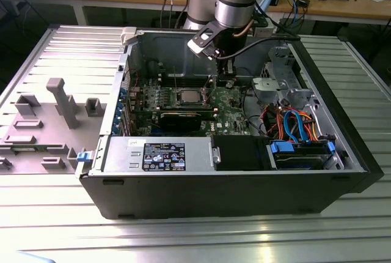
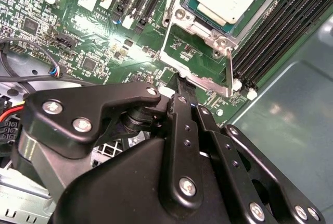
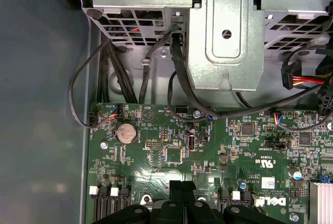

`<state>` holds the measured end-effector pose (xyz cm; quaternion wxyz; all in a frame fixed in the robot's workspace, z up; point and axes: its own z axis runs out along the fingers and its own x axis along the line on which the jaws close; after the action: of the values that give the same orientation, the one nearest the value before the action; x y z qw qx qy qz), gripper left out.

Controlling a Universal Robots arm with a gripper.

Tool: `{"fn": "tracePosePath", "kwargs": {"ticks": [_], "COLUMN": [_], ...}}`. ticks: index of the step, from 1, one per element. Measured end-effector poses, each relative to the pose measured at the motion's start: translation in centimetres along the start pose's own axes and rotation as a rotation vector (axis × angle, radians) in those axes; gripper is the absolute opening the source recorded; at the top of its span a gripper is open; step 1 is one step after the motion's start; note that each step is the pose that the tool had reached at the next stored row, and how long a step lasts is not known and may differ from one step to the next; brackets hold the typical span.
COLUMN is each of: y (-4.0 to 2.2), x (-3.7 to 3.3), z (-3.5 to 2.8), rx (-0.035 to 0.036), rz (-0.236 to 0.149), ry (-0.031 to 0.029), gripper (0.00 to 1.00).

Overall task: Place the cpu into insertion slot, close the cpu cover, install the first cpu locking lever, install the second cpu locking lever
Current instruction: 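Close the cpu cover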

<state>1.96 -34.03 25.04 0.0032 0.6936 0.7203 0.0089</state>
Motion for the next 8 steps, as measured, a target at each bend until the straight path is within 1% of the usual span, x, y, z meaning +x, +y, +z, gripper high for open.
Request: {"fn": "tracePosePath", "kwargs": {"ticks": [8], "y": [-0.22], "x": [0.01], "z": [0.00], "rx": [0.0000], "rz": [0.000], "ry": [0.0000], "gripper": [0.11]}}
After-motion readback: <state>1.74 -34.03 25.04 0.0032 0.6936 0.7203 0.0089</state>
